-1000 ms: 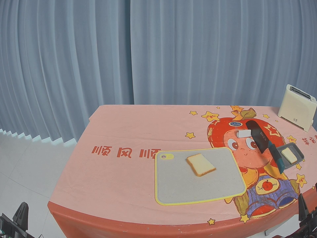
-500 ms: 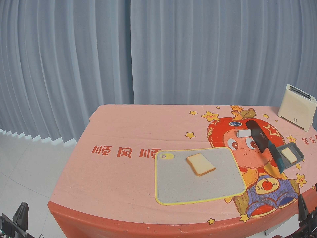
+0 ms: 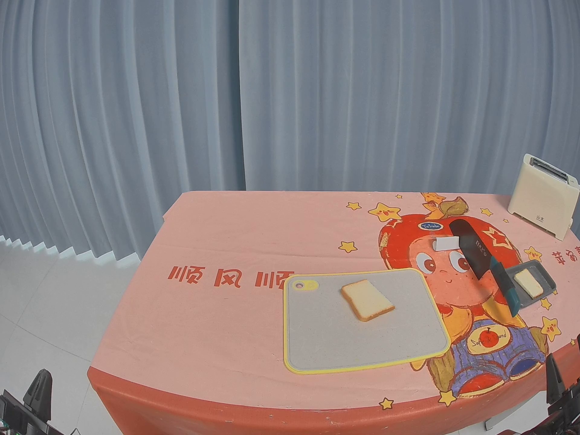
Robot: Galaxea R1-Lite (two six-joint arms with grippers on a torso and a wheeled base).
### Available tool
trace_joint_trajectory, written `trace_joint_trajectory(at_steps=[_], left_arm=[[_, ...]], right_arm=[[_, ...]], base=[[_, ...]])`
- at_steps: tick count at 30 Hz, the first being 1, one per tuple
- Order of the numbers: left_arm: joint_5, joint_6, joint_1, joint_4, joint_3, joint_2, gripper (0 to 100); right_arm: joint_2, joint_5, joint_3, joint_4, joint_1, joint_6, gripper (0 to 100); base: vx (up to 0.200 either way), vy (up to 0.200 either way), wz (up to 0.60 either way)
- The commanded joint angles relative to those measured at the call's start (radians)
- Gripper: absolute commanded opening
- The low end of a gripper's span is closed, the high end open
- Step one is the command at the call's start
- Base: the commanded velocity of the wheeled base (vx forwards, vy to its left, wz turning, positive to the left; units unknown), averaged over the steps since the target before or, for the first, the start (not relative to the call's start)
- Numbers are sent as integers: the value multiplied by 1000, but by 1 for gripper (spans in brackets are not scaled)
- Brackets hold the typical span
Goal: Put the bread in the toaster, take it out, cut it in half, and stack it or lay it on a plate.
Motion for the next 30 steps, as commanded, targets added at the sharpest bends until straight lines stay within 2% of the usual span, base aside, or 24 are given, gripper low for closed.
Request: trace_joint_trajectory(at_steps=[1, 5, 9, 16, 20, 24, 27, 30], left_arm=[[0, 0, 0, 0, 18, -9, 0], [0, 0, 0, 0, 18, -9, 0], [0, 0, 0, 0, 18, -7, 0], [0, 0, 0, 0, 18, -7, 0], [0, 0, 0, 0, 18, -7, 0], [0, 0, 0, 0, 18, -9, 0], [0, 0, 0, 0, 18, -7, 0], [0, 0, 0, 0, 18, -9, 0]], right_arm=[[-17, -3, 18, -2, 0, 2, 100], [-17, -4, 18, -6, 0, 3, 100], [-17, 0, 18, -178, -1, 8, 100], [-17, 11, 8, -164, -1, 3, 100], [-17, 66, -24, -128, -1, 5, 100], [-17, 74, -81, -65, -3, 3, 100], [-5, 77, -99, -68, -13, 3, 100], [45, 129, -119, -74, -49, 3, 100]], base=[[0, 0, 0], [0, 0, 0], [0, 0, 0], [0, 0, 0], [0, 0, 0], [0, 0, 0], [0, 0, 0], [0, 0, 0]])
